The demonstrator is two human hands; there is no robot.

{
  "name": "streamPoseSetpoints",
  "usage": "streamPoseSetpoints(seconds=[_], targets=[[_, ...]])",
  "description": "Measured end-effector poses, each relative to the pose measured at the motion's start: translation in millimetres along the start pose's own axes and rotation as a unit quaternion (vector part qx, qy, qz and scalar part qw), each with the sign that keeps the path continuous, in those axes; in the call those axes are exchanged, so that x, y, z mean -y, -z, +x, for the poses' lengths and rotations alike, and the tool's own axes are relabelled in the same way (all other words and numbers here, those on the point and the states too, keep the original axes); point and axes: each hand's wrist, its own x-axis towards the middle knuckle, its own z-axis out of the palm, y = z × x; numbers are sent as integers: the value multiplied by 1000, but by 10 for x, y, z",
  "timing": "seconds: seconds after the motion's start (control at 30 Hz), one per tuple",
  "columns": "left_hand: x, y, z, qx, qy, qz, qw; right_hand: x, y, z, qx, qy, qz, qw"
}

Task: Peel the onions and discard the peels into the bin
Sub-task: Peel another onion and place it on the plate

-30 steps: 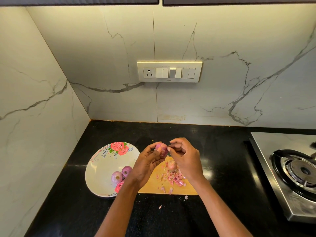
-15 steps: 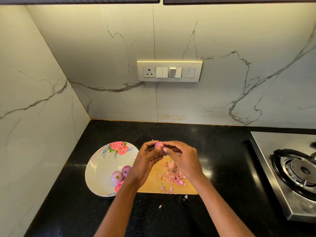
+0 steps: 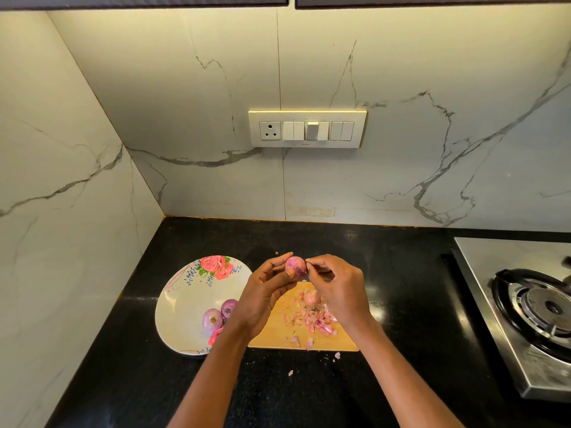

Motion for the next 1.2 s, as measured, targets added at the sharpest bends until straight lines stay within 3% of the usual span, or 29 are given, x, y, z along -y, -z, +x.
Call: streamPoseSetpoints(seconds=[0.2,0.57,0.83,1.0,1.1,1.2], targets=[[-33,-18,27,-11,-17,29,999,63,71,56,59,-67,114,989],[-7,-34,40,-13,-7,55,998,-21,12,-37,15,2,34,999],[31,1,15,-14,3,48,999,-13,-22,-36,18,-16,14,1000],[30,11,20,-12,14,38,999,-63,-2,-29,-10,-98,41,994],[26,31,35,-15,12,39,999,-2,14,-23,50,-103,98,989],[29,31,43,-19,12,44,999,41,7,-37,92,-57,85,991]])
